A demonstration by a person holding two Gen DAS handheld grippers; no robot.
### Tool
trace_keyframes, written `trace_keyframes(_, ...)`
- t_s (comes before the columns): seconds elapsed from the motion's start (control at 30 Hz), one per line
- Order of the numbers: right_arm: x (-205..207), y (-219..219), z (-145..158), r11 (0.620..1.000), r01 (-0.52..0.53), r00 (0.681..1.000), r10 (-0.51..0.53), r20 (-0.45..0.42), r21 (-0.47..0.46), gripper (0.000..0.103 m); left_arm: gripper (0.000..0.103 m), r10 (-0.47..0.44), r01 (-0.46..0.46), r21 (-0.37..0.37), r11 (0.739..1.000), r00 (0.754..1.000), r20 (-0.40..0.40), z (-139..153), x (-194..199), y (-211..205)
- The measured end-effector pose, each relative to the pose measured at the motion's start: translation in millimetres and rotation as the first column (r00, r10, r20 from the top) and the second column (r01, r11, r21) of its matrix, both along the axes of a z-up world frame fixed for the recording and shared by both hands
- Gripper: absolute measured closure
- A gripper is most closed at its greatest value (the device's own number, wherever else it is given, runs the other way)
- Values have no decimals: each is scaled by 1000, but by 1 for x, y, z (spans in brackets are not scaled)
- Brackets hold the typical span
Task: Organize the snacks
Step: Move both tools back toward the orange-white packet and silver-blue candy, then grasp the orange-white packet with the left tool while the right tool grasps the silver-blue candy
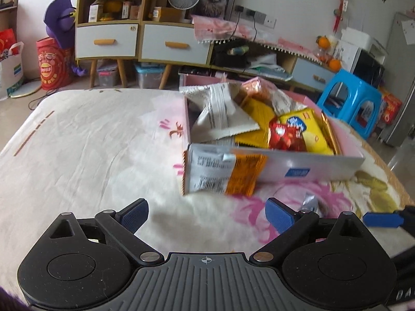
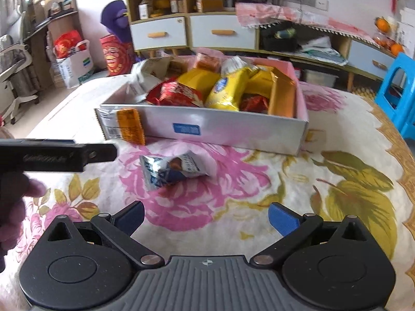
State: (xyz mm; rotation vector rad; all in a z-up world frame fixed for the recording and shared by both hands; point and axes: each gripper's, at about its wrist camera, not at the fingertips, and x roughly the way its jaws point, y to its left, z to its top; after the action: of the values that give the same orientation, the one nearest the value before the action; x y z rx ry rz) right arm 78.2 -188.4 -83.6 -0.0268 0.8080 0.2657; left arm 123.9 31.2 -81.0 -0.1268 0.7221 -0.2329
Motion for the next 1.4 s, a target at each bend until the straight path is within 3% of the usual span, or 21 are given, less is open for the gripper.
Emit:
trace_keyframes(0.27, 11, 13, -1, 995, -93, 996, 93, 3, 24, 9, 5, -27, 27, -36, 999, 999, 20, -2, 16, -9)
trace_keyframes(0.4, 15, 16, 1, 993, -112, 994, 112, 0, 22, 16, 5, -56, 56, -12, 998, 997, 53, -3, 16, -14)
trace_keyframes(0.7, 25, 21, 4, 990, -142, 990, 142, 11, -5, 33, 8, -17, 17, -6, 1000, 998, 56, -9, 24, -9)
trace_keyframes(0.87, 28, 14, 5, 991, -131, 991, 131, 21, 3, 50, 22, -20, 21, -15, 1000, 998, 67, -10, 22, -4)
trace_keyframes(0.93, 29, 11, 5, 992, -125, 992, 124, 24, 10, 59, 36, -27, 28, -17, 999, 997, 68, -9, 21, -5)
trace_keyframes(1.23, 27, 6, 8, 992, -118, 993, 118, 30, 32, 64, 72, -24, 27, -45, 999, 998, 53, -7, 9, 0)
trace_keyframes(1.4, 24, 6, 11, 992, -121, 992, 120, 35, 44, 64, 80, -48, 52, -58, 997, 997, 59, -5, 2, 3)
